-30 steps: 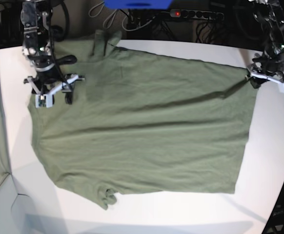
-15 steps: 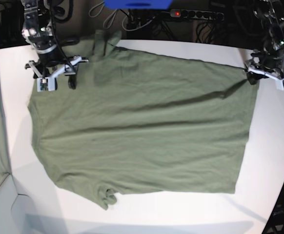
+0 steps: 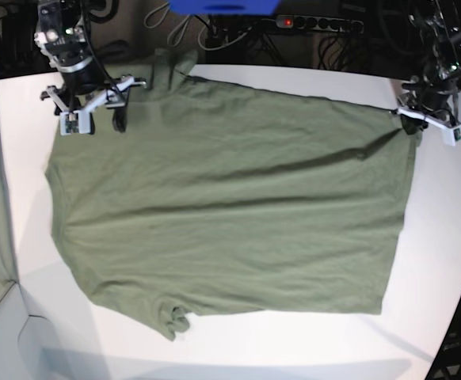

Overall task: Layout the t-shirt on the table in an organized manner, then fold the t-shirt properly
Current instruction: 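Grasp the shirt's shoulder edges with both grippers near the collar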

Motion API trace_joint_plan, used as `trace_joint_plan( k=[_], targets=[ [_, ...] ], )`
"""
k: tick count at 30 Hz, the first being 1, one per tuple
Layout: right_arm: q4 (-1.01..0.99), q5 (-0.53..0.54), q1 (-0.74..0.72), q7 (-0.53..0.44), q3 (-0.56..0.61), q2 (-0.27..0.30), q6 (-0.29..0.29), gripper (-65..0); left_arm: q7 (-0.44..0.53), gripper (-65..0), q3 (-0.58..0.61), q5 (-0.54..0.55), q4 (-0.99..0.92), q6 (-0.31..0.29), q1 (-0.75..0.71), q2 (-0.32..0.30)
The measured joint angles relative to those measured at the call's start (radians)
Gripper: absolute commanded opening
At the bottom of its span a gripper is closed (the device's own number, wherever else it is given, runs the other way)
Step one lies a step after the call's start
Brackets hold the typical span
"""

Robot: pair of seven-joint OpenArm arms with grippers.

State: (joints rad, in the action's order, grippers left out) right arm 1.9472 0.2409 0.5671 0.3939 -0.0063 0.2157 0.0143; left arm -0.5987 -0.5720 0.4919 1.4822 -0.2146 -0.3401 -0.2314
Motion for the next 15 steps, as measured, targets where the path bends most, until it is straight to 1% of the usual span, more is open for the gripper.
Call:
trace_joint_plan(
  k=[2,5,6,7,13,15],
  targets=[
    [0.0,0.0,0.024,0.0,0.0,0.0,0.0,-29.5,-0.012,-65.0,0.0,0.004,0.005,0.0,-0.001,0.001],
    [0.0,0.0,0.054,0.0,0.0,0.0,0.0,-29.5,-0.011,-64.1,-0.004,0.007,0.011,0.001,-0.001,0.014],
    [0.0,0.0,0.064,0.0,0.0,0.0,0.0,-29.5,-0.024,-64.8,-0.003,0.006,0.021,0.0,-0.001,0.016],
    [0.0,0.0,0.07,0.0,0.0,0.0,0.0,-29.5,-0.036,-64.9,-0.002,0.003,0.035,0.002,-0.004,0.016],
    [0.0,0.0,0.113,0.004,0.0,0.0,0.0,-29.4,-0.036,-64.8,-0.002,0.005,0.132,0.001,-0.047,0.018],
    [-0.002,0.0,0.118,0.006,-0.002,-0.001,-0.004,-27.7,-0.032,-64.8,-0.002,0.005,0.152,0.001,-0.046,0.027]
  ],
)
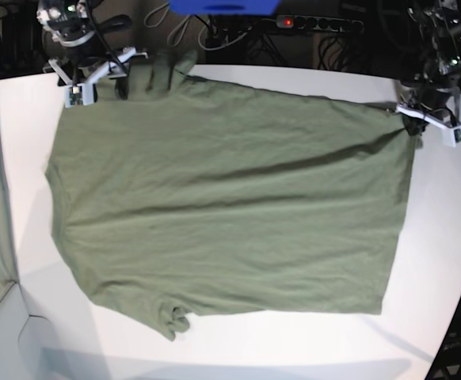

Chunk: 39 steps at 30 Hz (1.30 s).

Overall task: Layout the t-shirt on the table in an organized manner, then fold the t-shirt properly
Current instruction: 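Grasp the shirt's shoulder edges with both grippers near the collar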

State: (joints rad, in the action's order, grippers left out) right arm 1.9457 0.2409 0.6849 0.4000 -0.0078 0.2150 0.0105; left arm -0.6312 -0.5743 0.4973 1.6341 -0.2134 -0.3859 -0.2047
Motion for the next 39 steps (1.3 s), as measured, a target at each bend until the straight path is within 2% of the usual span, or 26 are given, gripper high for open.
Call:
trace_joint_plan(
  k=[5,7,15,31,35,37,39],
  targets=[
    [-0.002,-0.001,0.022,-0.002,-0.085,-0.04,0.0,-19.2,-0.001,-64.8,0.0,-0.003,0.002,0.0,0.0,0.006],
    [-0.011,0.0,0.023,-0.001,-0.104,-0.051,0.0,-18.4,-0.001,-64.8,0.0,-0.002,0.002,0.0,-0.001,0.008],
    [-0.143,-0.004,-0.045,-0.004,-0.126,-0.052,-0.003,-18.4,-0.002,-64.8,0.0,-0.002,0.002,0.0,0.001,0.008],
    [-0.154,-0.001,-0.008,-0.018,-0.141,-0.058,-0.003,-18.5,-0.002,-64.8,0.0,-0.002,0.0,0.0,0.001,0.008],
    [-0.184,-0.001,-0.021,-0.05,-0.141,-0.058,-0.003,-18.6,-0.002,-64.8,0.0,-0.002,0.0,0.0,0.002,0.008],
    [-0.202,-0.001,-0.036,-0.062,-0.141,-0.057,-0.003,-20.5,-0.002,-64.8,0.0,-0.002,0.0,0.0,0.002,0.008],
    [-0.215,-0.001,-0.043,-0.074,-0.141,-0.057,-0.003,-25.2,-0.002,-64.8,0.0,-0.002,-0.001,0.0,0.002,0.008]
  ],
)
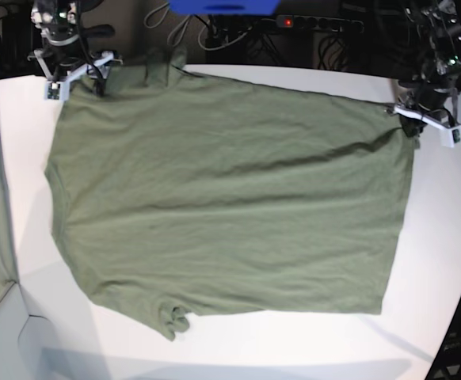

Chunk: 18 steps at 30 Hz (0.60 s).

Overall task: Layout the t-shirt on the table in an organized manner, then fold the t-shirt properly
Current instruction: 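Grasp the shirt's shoulder edges with both grippers near the collar, then lift the shoulder edges and fold them over toward the hem with both grippers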

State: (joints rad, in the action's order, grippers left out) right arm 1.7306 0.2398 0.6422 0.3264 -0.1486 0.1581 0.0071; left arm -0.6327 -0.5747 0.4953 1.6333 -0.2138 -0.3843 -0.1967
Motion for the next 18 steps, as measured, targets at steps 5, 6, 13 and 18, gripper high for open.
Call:
trace_joint_plan(
  k=[5,6,13,18],
  targets=[
    [0.0,0.0,-0.001,-0.002,0.005,0.005,0.0,-49.0,0.002,-64.8,-0.002,0.0,0.002,0.0,0.0,0.008],
    [0.002,0.0,-0.001,-0.001,0.002,0.005,0.0,-53.0,0.003,-64.8,-0.005,0.0,0.004,0.0,0.0,0.021],
    [0.005,0.0,-0.024,0.022,0.0,0.006,0.0,-65.0,0.0,-64.8,-0.001,0.003,0.01,0.0,-0.017,0.04],
    [0.068,-0.001,-0.013,0.079,0.001,0.005,0.001,-65.0,0.0,-64.8,-0.013,0.006,0.105,-0.003,-0.035,0.059]
  ],
)
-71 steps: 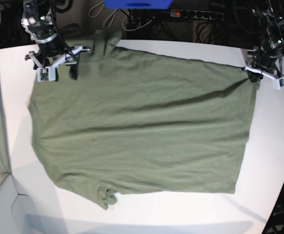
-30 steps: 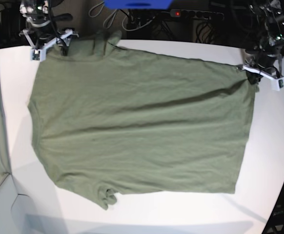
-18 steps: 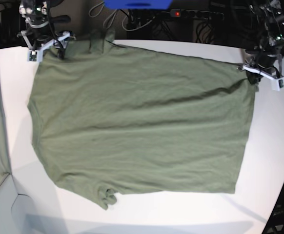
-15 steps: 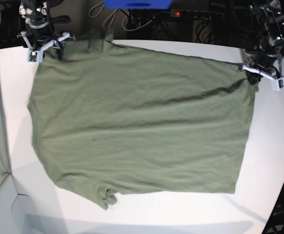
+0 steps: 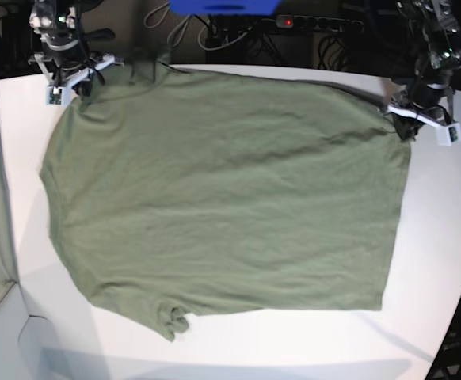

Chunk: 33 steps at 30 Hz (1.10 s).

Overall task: Layout the t-shirt on the table in an organized manner, then fold the t-shirt properly
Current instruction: 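Lift the shoulder edges and fold them over toward the hem with both grippers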

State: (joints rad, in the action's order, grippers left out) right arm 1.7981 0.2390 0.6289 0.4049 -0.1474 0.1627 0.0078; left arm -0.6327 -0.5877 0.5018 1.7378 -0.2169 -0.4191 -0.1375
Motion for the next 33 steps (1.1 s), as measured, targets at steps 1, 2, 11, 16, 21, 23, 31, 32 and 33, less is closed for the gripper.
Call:
trace_joint_plan(
  k=[1,2,11,16,21,23,31,32,33],
  targets=[
    [0.019,0.0,0.001,0.003,0.0,0.0,0.0,-65.0,-0.004,-64.8,-0.01,-0.003,0.014,0.002,-0.002,0.004],
    [0.037,0.0,-0.002,0.0,0.0,0.0,-0.001,-65.0,-0.004,-64.8,-0.019,-0.004,0.025,0.003,-0.002,0.012],
    [0.1,0.002,-0.061,0.0,-0.001,0.004,0.003,-65.0,-0.007,-64.8,-0.065,-0.003,0.067,0.002,0.001,0.033],
    [0.102,0.001,-0.114,0.077,-0.008,0.022,0.003,-65.0,-0.007,-64.8,-0.063,-0.003,0.066,0.003,0.022,0.033],
    [0.102,0.002,-0.195,0.128,-0.005,0.054,0.003,-65.0,-0.005,-64.8,-0.058,-0.002,0.066,0.002,0.062,0.033],
    [0.102,0.002,-0.223,0.162,-0.008,0.056,0.003,-65.0,-0.007,-64.8,-0.056,-0.003,0.065,0.003,0.074,0.034],
    [0.092,0.002,-0.352,0.242,0.001,0.053,0.003,-65.0,-0.003,-64.8,-0.023,-0.014,0.017,0.003,0.149,0.034],
    [0.076,0.002,-0.368,0.254,0.002,0.053,0.003,-65.0,-0.006,-64.8,-0.019,-0.014,-0.002,0.003,0.16,0.035],
    [0.057,0.002,-0.382,0.261,0.002,0.052,0.003,-65.0,-0.006,-64.8,-0.018,-0.013,-0.018,0.003,0.171,0.035]
  ],
)
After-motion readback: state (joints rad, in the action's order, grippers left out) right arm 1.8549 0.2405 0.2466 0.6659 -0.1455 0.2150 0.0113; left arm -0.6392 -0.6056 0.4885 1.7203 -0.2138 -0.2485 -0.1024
